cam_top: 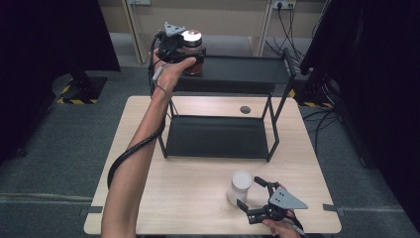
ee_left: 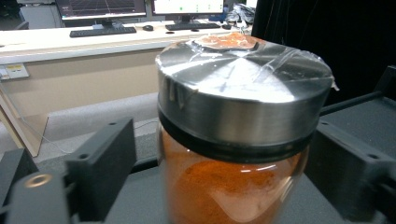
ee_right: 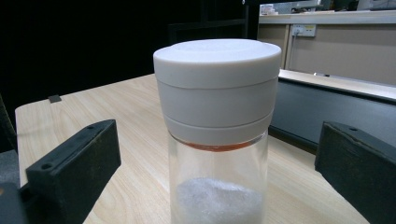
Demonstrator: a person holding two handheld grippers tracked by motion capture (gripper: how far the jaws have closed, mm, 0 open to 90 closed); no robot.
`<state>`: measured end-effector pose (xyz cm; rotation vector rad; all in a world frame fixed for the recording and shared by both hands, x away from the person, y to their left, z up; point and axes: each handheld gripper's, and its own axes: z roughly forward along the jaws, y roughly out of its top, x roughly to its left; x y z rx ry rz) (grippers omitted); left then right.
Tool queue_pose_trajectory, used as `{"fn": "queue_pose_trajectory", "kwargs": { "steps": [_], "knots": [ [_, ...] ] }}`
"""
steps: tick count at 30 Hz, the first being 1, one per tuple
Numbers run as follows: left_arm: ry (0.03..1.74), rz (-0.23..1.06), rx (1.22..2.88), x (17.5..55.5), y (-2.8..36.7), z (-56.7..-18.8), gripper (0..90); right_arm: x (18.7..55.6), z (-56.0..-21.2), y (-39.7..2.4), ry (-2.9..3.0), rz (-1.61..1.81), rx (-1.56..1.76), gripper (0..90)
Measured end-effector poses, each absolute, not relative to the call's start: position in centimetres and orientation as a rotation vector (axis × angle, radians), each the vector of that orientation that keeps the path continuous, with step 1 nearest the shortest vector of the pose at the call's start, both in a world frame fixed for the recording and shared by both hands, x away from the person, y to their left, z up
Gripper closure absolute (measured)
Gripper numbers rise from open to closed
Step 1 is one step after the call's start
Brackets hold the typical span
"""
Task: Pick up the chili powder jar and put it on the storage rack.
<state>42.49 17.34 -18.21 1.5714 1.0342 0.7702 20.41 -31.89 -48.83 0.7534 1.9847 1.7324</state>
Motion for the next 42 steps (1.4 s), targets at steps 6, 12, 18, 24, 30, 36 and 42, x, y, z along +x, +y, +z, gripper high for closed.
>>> {"fn": "queue_pose_trajectory", "kwargs": {
  "steps": [6, 12, 18, 24, 30, 36, 42],
  "knots": [
    [1.038, 0.776, 1.567, 41.8, 17.0, -17.9, 0.3, 20.5, -48.9, -31.9, 1.987, 1.732, 0.755, 0.4],
    [1.039, 0.765, 1.574, 41.1, 16.9, -17.5, 0.0, 20.5, -48.9, -31.8, 1.986, 1.735, 0.752, 0.4],
    [1.026, 0.778, 1.575, 40.3, 16.9, -17.9, 0.1, 20.4, -48.9, -31.9, 1.983, 1.737, 0.751, 0.4],
    [1.014, 0.757, 1.567, 39.3, 17.3, -18.5, 0.2, 20.4, -48.9, -31.8, 1.982, 1.736, 0.751, 0.4],
    [0.98, 0.74, 1.571, 38.3, 17.8, -19.3, 0.3, 20.4, -48.9, -31.9, 1.981, 1.734, 0.751, 0.4],
    [0.952, 0.709, 1.55, 37.2, 18.7, -20.2, 0.4, 20.4, -48.8, -31.9, 1.98, 1.734, 0.752, 0.4],
    [0.897, 0.686, 1.547, 35.8, 19.1, -21.2, 0.5, 20.4, -48.8, -31.8, 1.979, 1.73, 0.75, 0.4]
  ]
}}
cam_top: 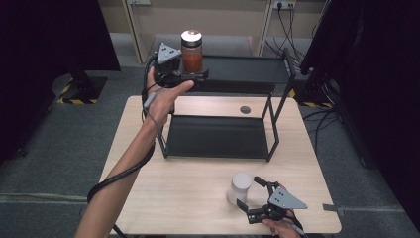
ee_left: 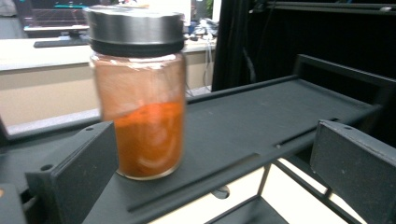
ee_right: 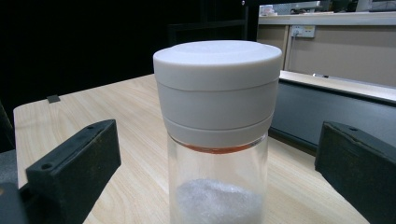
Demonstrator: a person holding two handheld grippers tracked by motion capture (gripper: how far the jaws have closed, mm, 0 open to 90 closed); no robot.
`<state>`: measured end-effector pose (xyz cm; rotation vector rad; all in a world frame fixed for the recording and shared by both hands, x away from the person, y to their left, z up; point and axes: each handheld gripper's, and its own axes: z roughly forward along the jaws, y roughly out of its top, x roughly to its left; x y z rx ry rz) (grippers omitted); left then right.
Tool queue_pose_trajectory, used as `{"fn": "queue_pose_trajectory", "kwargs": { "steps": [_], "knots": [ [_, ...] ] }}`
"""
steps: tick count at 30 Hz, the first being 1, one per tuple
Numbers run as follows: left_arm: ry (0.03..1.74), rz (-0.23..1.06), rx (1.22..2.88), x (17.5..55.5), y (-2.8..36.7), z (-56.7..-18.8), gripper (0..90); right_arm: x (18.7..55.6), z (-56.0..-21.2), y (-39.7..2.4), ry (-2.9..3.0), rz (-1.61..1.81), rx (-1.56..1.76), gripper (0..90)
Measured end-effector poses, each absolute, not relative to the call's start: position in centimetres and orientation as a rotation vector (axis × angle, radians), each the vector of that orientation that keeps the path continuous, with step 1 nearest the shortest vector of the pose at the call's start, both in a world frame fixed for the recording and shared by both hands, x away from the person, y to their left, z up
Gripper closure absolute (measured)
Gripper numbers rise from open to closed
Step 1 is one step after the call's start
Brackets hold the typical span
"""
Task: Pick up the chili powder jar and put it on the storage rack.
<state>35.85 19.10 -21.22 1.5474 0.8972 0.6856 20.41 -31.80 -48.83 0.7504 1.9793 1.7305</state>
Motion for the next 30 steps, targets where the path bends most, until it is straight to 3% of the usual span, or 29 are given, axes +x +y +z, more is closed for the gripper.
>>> {"fn": "queue_pose_trajectory", "kwargs": {
  "steps": [30],
  "knots": [
    [0.754, 0.614, 1.557, 30.6, 20.1, -27.6, 1.0, 20.3, -48.7, -31.9, 1.956, 1.737, 0.752, 0.4]
  ]
}}
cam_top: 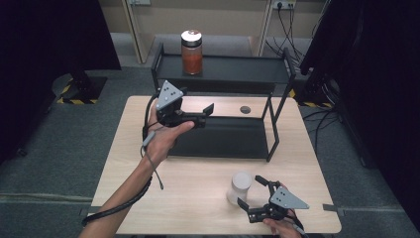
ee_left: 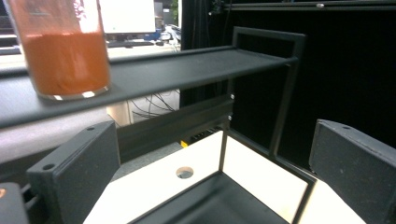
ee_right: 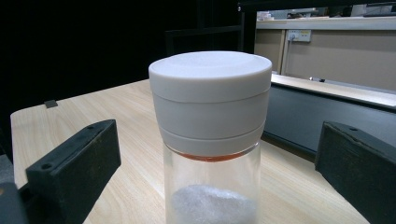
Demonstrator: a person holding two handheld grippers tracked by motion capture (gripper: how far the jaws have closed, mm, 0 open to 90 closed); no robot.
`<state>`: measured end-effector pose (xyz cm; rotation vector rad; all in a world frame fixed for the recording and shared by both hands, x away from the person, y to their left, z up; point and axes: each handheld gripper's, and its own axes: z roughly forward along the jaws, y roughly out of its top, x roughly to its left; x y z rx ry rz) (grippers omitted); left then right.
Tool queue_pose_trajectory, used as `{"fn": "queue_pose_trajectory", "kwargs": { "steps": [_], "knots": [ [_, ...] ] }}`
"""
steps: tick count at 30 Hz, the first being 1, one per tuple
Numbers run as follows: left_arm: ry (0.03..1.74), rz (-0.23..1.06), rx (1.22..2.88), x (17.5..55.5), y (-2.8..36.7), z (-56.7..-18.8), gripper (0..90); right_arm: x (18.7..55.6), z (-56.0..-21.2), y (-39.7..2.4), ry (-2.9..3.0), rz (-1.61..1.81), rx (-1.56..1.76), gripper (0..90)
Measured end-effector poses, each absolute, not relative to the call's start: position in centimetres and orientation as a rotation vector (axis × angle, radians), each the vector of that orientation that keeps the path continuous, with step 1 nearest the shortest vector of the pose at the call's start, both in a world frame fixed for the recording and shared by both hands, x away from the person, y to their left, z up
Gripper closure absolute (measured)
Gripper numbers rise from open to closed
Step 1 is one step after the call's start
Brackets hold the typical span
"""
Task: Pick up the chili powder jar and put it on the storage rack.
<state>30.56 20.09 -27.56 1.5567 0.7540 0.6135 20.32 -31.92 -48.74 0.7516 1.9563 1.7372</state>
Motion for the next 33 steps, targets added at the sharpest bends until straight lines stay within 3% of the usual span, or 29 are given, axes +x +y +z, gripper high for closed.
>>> {"fn": "queue_pose_trajectory", "kwargs": {
  "steps": [33],
  "knots": [
    [0.694, 0.502, 1.549, 25.7, 21.6, -36.1, 1.4, 20.3, -48.6, -31.8, 1.957, 1.739, 0.742, 0.4]
  ]
}}
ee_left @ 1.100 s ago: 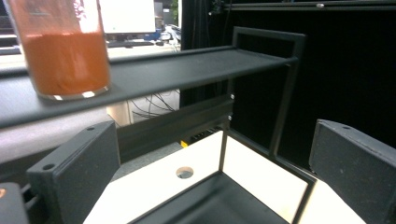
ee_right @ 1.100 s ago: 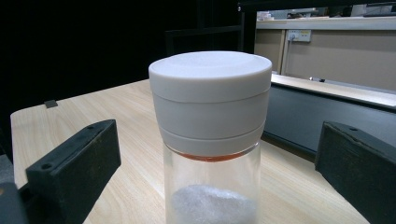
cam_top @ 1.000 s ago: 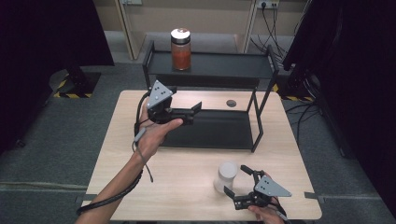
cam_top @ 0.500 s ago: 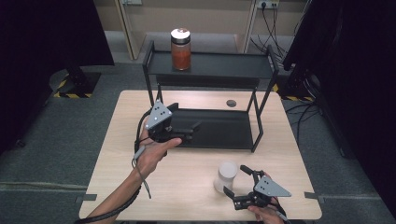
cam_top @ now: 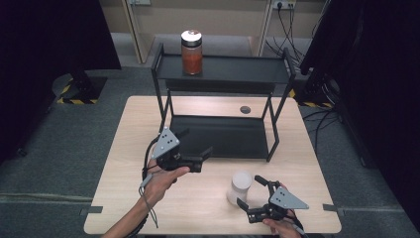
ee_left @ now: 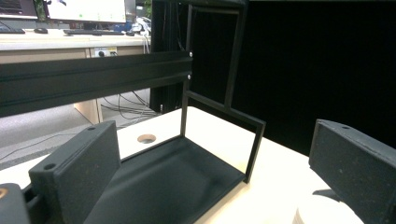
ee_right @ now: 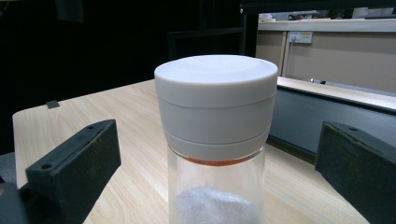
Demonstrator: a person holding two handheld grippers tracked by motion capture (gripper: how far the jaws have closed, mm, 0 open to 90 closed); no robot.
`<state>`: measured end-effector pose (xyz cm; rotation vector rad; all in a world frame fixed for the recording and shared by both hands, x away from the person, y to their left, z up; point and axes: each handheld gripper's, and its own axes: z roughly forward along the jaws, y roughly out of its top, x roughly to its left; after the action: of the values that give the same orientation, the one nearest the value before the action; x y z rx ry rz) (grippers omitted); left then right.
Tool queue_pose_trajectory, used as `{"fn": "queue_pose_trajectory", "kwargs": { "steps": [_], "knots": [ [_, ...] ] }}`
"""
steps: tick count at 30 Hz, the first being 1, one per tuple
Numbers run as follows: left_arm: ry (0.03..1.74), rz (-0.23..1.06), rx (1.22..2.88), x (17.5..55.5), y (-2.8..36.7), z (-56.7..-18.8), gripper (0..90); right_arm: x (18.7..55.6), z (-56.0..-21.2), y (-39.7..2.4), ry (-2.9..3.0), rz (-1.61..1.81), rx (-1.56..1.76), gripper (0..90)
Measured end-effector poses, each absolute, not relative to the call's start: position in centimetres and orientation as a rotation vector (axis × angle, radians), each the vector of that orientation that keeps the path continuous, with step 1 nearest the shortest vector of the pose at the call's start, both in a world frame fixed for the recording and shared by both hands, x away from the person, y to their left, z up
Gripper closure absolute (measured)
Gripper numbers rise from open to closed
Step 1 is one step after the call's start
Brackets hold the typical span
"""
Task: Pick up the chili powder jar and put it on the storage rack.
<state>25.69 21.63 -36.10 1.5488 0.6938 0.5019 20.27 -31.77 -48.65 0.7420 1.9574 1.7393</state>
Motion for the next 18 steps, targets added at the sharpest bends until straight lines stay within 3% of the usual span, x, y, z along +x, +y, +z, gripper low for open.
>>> {"fn": "queue_pose_trajectory", "kwargs": {
  "steps": [18],
  "knots": [
    [0.66, 0.499, 1.568, 23.2, 21.9, -40.6, 1.4, 20.2, -48.7, -31.8, 1.956, 1.74, 0.743, 0.4]
  ]
}}
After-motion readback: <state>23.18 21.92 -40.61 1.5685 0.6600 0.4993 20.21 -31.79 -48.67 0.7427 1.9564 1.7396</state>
